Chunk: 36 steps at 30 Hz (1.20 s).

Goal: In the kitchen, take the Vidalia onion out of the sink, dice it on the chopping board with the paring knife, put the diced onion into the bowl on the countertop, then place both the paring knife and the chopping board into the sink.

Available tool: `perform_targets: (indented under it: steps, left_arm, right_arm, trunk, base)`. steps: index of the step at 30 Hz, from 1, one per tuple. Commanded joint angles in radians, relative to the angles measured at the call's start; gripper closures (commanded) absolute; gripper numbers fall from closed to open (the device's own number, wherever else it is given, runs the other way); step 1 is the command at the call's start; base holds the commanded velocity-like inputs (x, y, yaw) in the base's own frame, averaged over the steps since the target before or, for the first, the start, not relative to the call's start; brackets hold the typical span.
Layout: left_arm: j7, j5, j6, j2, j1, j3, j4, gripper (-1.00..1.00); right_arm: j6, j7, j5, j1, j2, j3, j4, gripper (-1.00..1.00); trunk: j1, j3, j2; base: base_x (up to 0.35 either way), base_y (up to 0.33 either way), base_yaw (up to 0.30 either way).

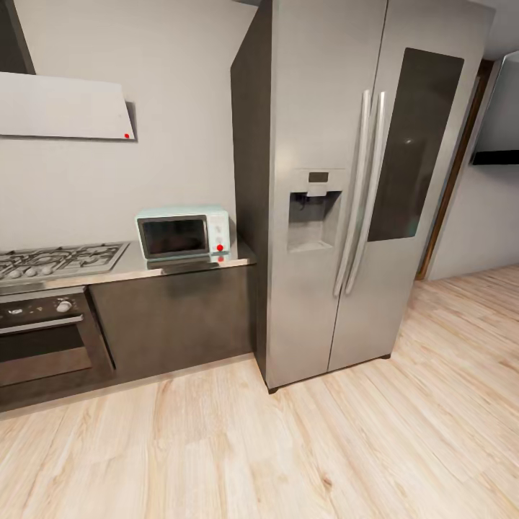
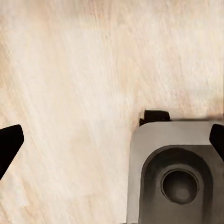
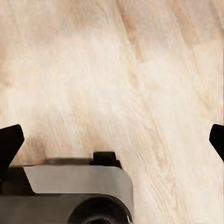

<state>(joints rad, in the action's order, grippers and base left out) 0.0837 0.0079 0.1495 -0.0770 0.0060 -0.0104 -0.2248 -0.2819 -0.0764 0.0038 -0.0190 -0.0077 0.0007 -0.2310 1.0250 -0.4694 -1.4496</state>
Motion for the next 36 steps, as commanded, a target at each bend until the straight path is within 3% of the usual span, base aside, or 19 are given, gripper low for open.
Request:
perform_targets:
  steps: [1, 6, 10, 17, 36]
  left_arm:
    - [0.009, 0.001, 0.005, 0.009, 0.0, 0.001, -0.445, -1.0]
    - [0.012, 0.002, 0.067, 0.014, 0.0, 0.003, -0.427, -1.0]
    - [0.012, 0.001, 0.124, 0.017, 0.0, -0.001, -0.311, -1.0]
    - [0.012, 0.001, 0.203, 0.027, 0.0, 0.001, -0.257, -1.0]
    - [0.011, 0.001, 0.219, 0.026, 0.0, 0.001, -0.249, -1.0]
  right_arm:
    - [-0.009, -0.003, 0.002, -0.001, 0.0, 0.002, -0.317, -1.0]
    - [-0.037, -0.003, 0.003, -0.001, -0.002, 0.006, -0.324, -1.0]
    - [-0.068, -0.002, 0.004, -0.001, -0.005, 0.004, -0.316, -1.0]
    - [-0.078, -0.003, 0.005, -0.001, -0.006, 0.006, -0.312, -1.0]
    - [-0.082, -0.003, 0.005, -0.001, -0.006, 0.004, -0.316, -1.0]
  trunk:
    - [0.0, -0.001, 0.0]
    - [0.0, -0.001, 0.0]
    - [0.0, -0.001, 0.0]
    - [0.0, -0.001, 0.0]
    - [0.0, -0.001, 0.0]
  base:
    - [0.0, 0.0, 0.0]
    - [0.0, 0.0, 0.0]
    - [0.0, 0.0, 0.0]
    - [0.0, 0.0, 0.0]
    - [0.0, 0.0, 0.017]
